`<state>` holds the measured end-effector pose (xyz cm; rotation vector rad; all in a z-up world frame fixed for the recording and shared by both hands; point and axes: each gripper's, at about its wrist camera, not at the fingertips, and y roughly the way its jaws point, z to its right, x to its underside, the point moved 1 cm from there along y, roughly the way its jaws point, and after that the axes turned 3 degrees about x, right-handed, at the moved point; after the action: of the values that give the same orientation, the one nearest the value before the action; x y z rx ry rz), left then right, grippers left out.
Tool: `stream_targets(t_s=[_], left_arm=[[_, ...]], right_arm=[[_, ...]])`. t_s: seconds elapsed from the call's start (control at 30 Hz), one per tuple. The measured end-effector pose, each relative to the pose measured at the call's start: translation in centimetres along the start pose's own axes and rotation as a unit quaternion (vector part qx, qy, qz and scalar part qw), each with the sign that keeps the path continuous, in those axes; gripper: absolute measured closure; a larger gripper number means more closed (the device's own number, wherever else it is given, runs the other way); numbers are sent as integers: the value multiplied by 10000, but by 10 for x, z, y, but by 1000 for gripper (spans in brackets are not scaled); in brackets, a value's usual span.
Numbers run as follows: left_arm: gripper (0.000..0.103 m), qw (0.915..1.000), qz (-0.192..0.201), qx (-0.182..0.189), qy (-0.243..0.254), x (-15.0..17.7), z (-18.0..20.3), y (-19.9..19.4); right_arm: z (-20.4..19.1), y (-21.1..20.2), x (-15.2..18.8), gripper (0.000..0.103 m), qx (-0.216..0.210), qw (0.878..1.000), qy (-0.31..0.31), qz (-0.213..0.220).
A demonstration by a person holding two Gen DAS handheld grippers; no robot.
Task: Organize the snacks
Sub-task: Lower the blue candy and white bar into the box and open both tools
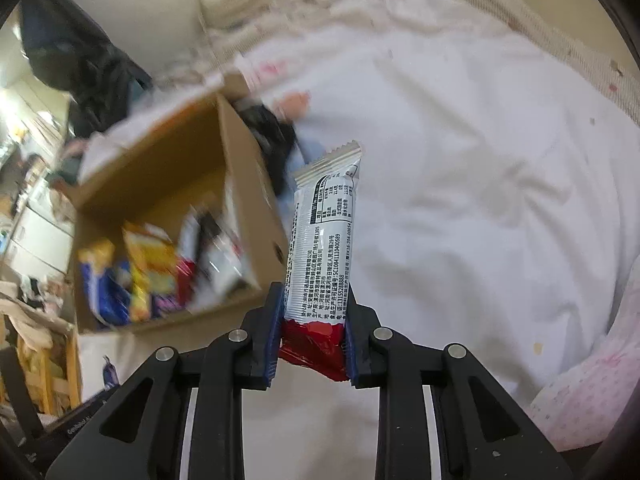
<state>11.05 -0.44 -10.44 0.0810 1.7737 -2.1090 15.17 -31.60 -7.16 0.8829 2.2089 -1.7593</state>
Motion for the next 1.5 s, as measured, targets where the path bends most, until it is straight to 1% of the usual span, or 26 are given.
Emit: stream_targets(t_s=[0.07, 0.13, 0.17, 0.27, 0.3, 0.47, 0.6, 0.73, 0.93, 1.07, 1.13, 1.2, 1.3, 1.37, 1.43, 1.47, 1.5], left_arm=[[88, 9993, -46, 218, -309, -7, -11, -11], [88, 9988, 138, 214, -413, -17, -20, -26], [88, 9985, 329, 152, -404, -24, -24, -37], [88, 9971, 658, 50, -377, -40, -30, -56], [88, 9965, 744, 47, -371, -45, -31, -62], [88, 9948, 929, 96, -396, -65, -35, -77], [88, 9933, 1143, 65, -152, -79, -22, -86], [88, 9910, 1332, 28, 148, -91, -6, -92], [88, 9878, 1480, 86, 488, -110, 18, -93], [88, 9869, 1522, 187, 493, -124, 29, -91], [88, 9862, 1499, 247, 663, -129, 39, -86], [88, 9838, 1446, 304, 1015, -131, 51, -77], [88, 9783, 1446, 308, 1454, -128, 64, -60], [88, 9765, 1454, 266, 1566, -124, 65, -47], [88, 9750, 1468, -42, 1669, -121, 67, -36], [88, 9766, 1346, -14, 1678, -122, 68, -31], [88, 9781, 1270, 152, 1643, -123, 69, -29]], right_arm=[[-6, -8, -2, 76, -134, 9996, -110, 217], [-15, -17, -8, 76, -397, 9982, -172, 425], [-14, -30, -5, 76, -473, 9975, -205, 475], [-24, -41, -8, 76, -827, 9943, -293, 607], [-25, -41, -8, 76, -887, 9936, -311, 621], [-35, -43, -13, 76, -1255, 9894, -304, 667], [-40, -48, -16, 76, -1420, 9867, -354, 707], [-54, -47, -27, 76, -1490, 9844, -528, 773], [-73, -39, -50, 76, -1491, 9802, -950, 895], [-78, -24, -62, 76, -1405, 9809, -1064, 828], [-80, -13, -65, 76, -1293, 9828, -1121, 700], [-79, -1, -64, 76, -1135, 9862, -1084, 528], [-73, 8, -62, 76, -1158, 9888, -896, 306], [-71, 13, -60, 76, -1242, 9889, -795, 155], [-72, 18, -57, 76, -1236, 9889, -821, 41], [-74, 21, -55, 76, -1214, 9888, -865, -20], [-76, 22, -54, 76, -1203, 9887, -891, -60]])
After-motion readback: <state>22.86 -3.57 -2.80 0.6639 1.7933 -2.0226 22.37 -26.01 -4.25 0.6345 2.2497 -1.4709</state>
